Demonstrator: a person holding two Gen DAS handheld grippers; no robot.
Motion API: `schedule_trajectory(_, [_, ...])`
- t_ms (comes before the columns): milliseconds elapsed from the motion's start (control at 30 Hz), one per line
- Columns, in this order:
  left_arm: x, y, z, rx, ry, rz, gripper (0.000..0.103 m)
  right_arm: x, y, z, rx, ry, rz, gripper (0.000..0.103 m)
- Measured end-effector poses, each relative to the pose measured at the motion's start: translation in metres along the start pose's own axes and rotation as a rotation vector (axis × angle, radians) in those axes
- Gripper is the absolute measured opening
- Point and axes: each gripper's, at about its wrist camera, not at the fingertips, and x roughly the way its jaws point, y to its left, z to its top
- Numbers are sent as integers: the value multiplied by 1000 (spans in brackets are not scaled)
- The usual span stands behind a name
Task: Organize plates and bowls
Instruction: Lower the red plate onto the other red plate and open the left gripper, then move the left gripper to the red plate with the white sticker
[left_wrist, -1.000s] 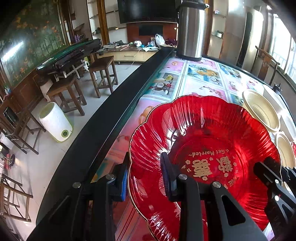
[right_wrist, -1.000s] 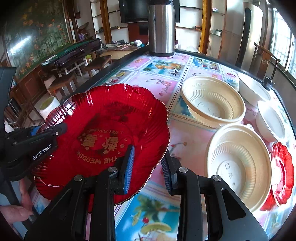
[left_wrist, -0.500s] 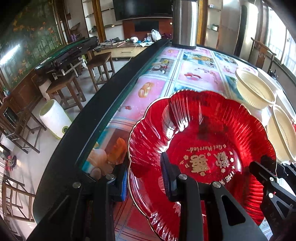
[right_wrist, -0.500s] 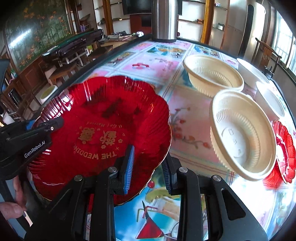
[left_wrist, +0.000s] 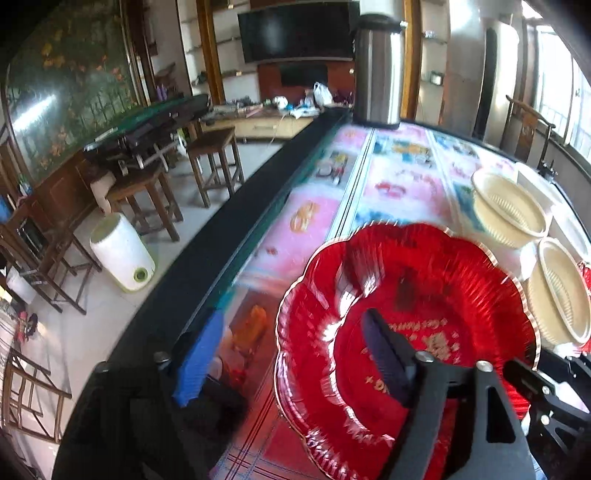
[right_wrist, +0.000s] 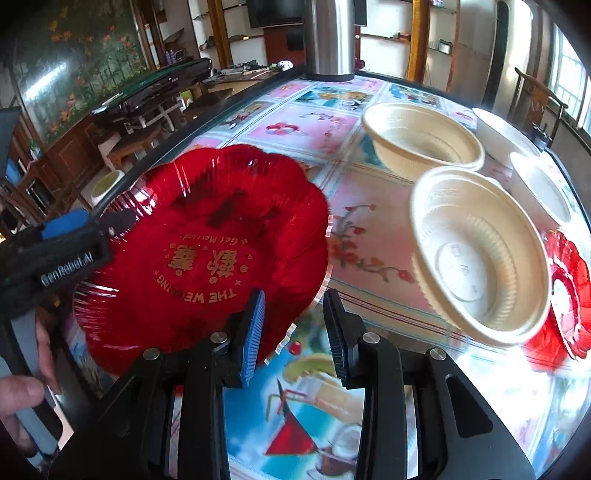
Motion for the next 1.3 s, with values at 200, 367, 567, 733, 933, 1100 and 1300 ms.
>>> schedule_trajectory(200, [-25, -22, 9, 36, -62, -35, 80, -39, -20, -5, 53, -79, 52, 33])
schedule_trajectory(367, [-43, -56, 12, 85, -104, -94, 80, -67, -46, -10, 93, -124, 23, 47])
schedule_trajectory(567, [-54, -100, 12, 133, -111, -170, 80, -92, -95, -22, 202, -163, -15, 54])
schedule_trajectory(733, [-62, -134, 11, 185, -115, -210, 80, -105, -132, -34, 292, -173, -47, 54])
schedule_trajectory(933, [-54, -165, 12, 193, -62, -265, 80, -107, -158, -45, 351, -160, -70, 54])
schedule_trajectory(1100, [-46, -183, 12, 218, -37, -266, 80, -103, -179, -55, 429, -138, -35, 54])
schedule_trajectory(1300, [-34, -182, 18, 197, -8, -261, 80, -103, -190, -53, 463, -146, -15, 54])
